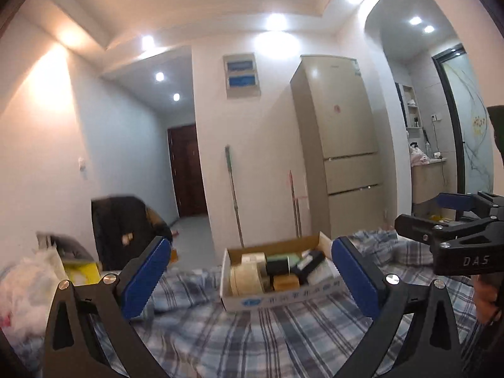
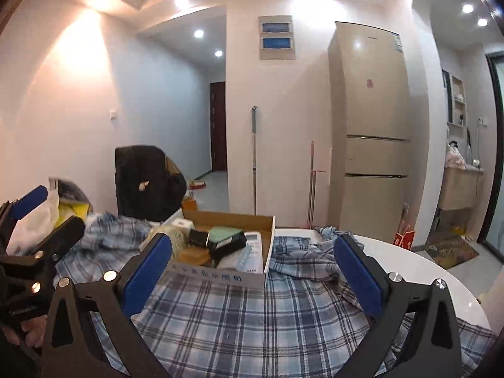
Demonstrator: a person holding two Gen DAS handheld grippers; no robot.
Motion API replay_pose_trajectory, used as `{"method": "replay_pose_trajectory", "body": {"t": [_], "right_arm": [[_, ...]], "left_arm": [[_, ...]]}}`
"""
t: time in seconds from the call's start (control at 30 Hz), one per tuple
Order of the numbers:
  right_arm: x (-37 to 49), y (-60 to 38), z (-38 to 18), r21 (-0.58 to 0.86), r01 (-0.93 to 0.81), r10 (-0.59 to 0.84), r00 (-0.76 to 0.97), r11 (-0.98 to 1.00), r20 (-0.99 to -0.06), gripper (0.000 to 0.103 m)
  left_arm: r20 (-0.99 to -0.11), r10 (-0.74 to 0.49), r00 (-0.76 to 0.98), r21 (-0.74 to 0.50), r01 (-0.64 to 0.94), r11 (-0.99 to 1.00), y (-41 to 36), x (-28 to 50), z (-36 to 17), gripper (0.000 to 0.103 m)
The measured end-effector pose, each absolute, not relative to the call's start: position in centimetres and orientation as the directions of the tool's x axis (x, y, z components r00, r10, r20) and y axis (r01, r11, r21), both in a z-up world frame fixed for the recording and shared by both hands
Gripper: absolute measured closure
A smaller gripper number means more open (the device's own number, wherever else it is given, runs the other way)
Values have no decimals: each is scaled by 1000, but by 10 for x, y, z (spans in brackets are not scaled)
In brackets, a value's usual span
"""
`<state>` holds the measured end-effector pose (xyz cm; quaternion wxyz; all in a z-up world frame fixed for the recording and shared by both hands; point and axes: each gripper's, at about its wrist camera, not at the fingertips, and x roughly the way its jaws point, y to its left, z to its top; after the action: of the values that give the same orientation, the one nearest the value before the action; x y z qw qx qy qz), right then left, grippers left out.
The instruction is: Organize rigid objects
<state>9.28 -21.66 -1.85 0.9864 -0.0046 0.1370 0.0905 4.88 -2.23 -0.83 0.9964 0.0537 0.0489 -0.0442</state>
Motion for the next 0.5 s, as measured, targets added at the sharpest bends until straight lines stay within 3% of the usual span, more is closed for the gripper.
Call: {"method": "replay_pose_trajectory", "body": {"t": [0.5], "right_arm": [[88,-220,-36,13,-170,168,952,985,-255,0]], "left_arm": [[-127,-80,989,43,86,995,-8,53,-14,0]]}}
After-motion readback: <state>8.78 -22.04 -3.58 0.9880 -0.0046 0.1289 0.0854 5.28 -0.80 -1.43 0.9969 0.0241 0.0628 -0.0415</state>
